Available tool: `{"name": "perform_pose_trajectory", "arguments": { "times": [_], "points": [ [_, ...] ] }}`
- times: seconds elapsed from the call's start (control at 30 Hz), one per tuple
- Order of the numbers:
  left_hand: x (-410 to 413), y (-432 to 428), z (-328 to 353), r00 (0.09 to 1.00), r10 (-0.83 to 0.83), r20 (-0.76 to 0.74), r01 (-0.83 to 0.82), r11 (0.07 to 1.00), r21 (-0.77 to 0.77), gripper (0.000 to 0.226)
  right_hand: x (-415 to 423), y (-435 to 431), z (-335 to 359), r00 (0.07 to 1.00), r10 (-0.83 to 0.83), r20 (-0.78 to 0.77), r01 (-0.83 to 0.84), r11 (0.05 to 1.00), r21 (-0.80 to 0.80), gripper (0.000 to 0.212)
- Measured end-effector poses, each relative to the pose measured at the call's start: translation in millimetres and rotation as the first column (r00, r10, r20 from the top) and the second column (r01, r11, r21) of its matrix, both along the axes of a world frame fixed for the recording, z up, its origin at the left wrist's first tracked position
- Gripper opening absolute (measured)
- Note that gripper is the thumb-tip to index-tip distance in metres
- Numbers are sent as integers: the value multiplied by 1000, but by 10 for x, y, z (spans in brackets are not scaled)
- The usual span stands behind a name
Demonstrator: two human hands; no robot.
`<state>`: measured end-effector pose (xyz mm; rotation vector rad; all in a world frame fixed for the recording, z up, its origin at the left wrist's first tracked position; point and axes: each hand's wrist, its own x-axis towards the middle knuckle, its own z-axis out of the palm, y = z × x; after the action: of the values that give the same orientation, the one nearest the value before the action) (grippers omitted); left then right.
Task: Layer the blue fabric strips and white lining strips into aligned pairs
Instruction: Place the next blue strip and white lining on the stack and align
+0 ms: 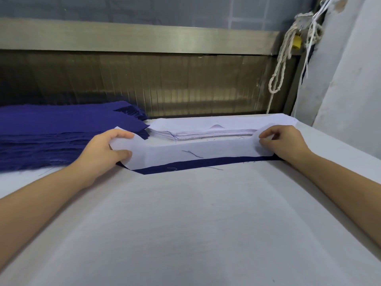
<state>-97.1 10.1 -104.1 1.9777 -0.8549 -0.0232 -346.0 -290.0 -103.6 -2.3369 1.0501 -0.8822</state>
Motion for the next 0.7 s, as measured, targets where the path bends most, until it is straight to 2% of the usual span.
{"name": "perform_pose_trajectory", "arguments": {
  "times": [0.1, 0.3, 0.7],
  "points": [
    [7, 1, -7, 1000, -6, 0, 6, 1000, -23, 30, -11, -21, 3, 1000, -4, -28, 3, 998, -58, 16],
    [33, 37, 0, 999, -26, -33, 24, 999, -41, 28, -19, -74, 25, 999, -38, -22, 37, 997, -72, 13],
    [9, 45, -5, 991, -83, 104, 80, 996, 31, 28, -84, -180, 42, 989, -130, -75, 126, 990, -58, 15]
  ]
}}
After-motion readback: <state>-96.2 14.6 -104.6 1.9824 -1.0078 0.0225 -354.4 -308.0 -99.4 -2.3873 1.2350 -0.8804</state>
